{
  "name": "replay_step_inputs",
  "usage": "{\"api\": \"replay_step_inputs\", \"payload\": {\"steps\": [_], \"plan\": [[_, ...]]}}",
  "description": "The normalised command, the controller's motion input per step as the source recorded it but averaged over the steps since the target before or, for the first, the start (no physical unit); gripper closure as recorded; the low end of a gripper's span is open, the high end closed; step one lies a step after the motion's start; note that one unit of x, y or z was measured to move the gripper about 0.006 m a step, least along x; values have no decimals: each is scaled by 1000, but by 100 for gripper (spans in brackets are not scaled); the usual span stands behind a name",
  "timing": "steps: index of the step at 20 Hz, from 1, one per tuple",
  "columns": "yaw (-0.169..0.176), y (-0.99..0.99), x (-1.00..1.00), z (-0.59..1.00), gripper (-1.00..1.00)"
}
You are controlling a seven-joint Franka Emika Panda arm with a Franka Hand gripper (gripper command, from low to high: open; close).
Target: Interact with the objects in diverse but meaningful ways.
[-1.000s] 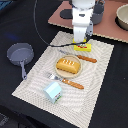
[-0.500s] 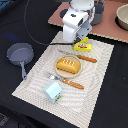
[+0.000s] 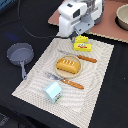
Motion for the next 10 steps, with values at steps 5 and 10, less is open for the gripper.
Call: {"api": "replay_step_inputs", "payload": {"steps": [5,10], "plan": [[66,-454,389,345,-100],[90,-506,309,265,-100]]}}
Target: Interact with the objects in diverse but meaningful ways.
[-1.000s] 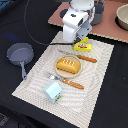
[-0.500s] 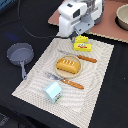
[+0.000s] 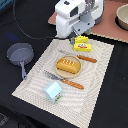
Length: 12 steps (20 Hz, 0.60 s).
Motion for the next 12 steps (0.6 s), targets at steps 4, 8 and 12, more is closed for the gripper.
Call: {"api": "replay_step_inputs", "payload": {"steps": [4,8,12], "plan": [[97,-564,295,169,-100],[95,-578,291,22,-100],[55,-441,219,-63,-100]]}}
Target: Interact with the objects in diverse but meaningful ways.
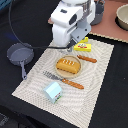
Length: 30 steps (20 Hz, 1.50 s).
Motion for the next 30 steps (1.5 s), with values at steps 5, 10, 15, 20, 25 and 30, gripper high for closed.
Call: {"api": "replay_step_inputs", "payload": {"steps": [5,10,15,20,25,30], "plan": [[55,-298,159,-143,-100],[62,-109,107,-204,-100],[45,-54,177,-141,-100],[23,-154,294,-6,-100],[0,-171,323,299,-100],[4,-158,357,33,-100]]}}
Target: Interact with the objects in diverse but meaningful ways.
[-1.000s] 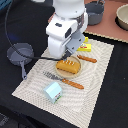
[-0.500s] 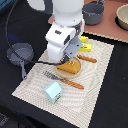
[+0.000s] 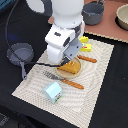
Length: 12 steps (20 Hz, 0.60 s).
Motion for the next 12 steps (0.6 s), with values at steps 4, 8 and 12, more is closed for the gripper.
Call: {"api": "replay_step_inputs", "payload": {"steps": [4,8,12], "plan": [[9,-160,231,-109,-100],[13,-161,218,-74,-100],[1,-99,318,0,-100]]}}
